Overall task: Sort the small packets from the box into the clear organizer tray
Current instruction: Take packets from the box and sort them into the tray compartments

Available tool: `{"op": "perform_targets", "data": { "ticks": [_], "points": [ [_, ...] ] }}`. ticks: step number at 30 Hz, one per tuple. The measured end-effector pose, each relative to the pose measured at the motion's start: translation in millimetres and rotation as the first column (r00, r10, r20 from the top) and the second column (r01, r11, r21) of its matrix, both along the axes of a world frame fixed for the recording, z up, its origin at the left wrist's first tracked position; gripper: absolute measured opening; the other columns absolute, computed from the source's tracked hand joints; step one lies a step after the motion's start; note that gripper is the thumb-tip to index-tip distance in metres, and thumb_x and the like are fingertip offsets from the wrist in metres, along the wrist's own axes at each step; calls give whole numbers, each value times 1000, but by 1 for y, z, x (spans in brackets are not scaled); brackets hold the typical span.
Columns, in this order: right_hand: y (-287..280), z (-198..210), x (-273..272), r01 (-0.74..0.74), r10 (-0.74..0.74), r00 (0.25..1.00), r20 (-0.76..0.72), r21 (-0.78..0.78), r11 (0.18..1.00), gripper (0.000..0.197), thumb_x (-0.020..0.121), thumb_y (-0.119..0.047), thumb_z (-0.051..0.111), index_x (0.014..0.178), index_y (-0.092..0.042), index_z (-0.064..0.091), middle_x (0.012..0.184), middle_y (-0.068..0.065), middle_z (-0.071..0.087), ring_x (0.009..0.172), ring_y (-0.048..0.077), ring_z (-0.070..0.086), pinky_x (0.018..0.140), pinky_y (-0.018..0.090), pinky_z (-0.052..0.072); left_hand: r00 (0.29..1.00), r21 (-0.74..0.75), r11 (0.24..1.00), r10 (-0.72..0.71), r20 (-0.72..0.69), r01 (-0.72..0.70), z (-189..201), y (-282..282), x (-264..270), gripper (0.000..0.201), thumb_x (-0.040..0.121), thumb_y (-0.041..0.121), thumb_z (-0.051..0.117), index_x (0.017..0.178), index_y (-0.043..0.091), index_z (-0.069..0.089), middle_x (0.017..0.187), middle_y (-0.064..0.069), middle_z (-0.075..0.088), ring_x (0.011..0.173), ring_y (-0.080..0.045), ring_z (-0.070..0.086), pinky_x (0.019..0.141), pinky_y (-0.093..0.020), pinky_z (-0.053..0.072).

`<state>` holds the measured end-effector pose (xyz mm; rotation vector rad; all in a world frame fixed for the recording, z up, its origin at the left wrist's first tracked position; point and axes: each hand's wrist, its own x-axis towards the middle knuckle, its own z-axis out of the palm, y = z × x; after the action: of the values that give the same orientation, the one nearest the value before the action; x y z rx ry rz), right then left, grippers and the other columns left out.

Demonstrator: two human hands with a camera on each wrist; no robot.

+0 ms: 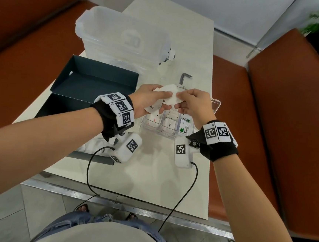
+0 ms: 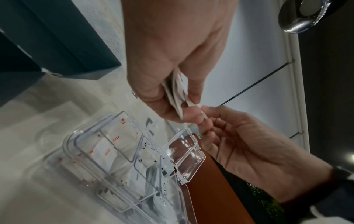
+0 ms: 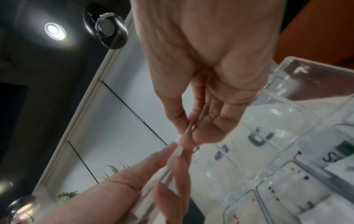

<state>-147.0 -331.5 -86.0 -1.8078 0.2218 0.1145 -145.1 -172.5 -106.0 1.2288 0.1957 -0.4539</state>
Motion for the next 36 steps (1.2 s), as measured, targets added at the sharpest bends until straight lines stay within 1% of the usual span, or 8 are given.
{"op": "perform_targets", "data": {
  "ticks": [4,10,14,19,25,30,34,36],
  "points": [
    [-8,2,4,-48,50,999,3,-232,972,13,87,-23,68,95,-13,64,83,2,69,59,9,62,53,21,49,997,163,986,-30,68,19,-2,3,6,34,86,14,73,114,-2,61,92,-16,68,63,-18,69,43,-22,46],
    [-17,8,5,-137,152,987,42,-250,959,19,89,-20,66,108,-17,65,76,-1,66,57,7,57,51,18,46,962,361,927,-185,199,104,7,-3,7,24,81,17,78,93,1,65,65,-7,62,42,-11,54,44,-22,44],
    [-31,9,5,-116,126,991,43,-183,976,12,84,-6,68,95,-10,67,71,3,65,55,8,58,53,19,49,966,355,930,-170,197,92,9,-11,6,32,81,15,78,103,-4,65,77,-11,65,52,-12,62,45,-23,44],
    [-68,2,8,51,-42,998,56,-175,983,7,88,-7,64,93,-12,67,81,7,68,61,14,63,61,25,52,987,275,961,-67,146,24,5,-14,4,15,89,12,70,97,1,65,81,-11,73,54,-12,62,45,-20,47],
    [-112,-17,5,115,-107,993,44,-348,930,11,91,-11,60,100,-10,67,87,6,69,63,10,65,66,26,58,992,266,964,-23,122,-11,-1,-26,-4,9,91,12,67,93,4,64,81,-10,72,58,-15,61,46,-21,48],
    [-125,-36,0,56,-54,998,19,-541,839,10,91,-13,60,95,-10,69,84,4,69,63,8,63,62,18,52,993,243,969,4,116,-32,-2,-40,-9,10,92,10,66,98,2,63,84,-11,70,59,-15,61,46,-20,46],
    [-117,-49,-5,-61,65,998,-19,-675,735,14,90,-9,56,94,-12,70,101,7,68,89,17,59,77,23,45,994,210,977,18,107,-41,-2,-51,-13,8,92,10,66,95,4,63,84,-11,69,58,-15,60,45,-20,46],
    [-112,-53,-5,-85,71,996,-49,-681,727,16,91,-9,54,91,-17,68,107,11,66,97,22,61,83,28,49,994,201,979,24,104,-44,-2,-55,-14,8,92,10,66,96,4,62,85,-11,69,58,-15,60,45,-20,46]
  ]
}}
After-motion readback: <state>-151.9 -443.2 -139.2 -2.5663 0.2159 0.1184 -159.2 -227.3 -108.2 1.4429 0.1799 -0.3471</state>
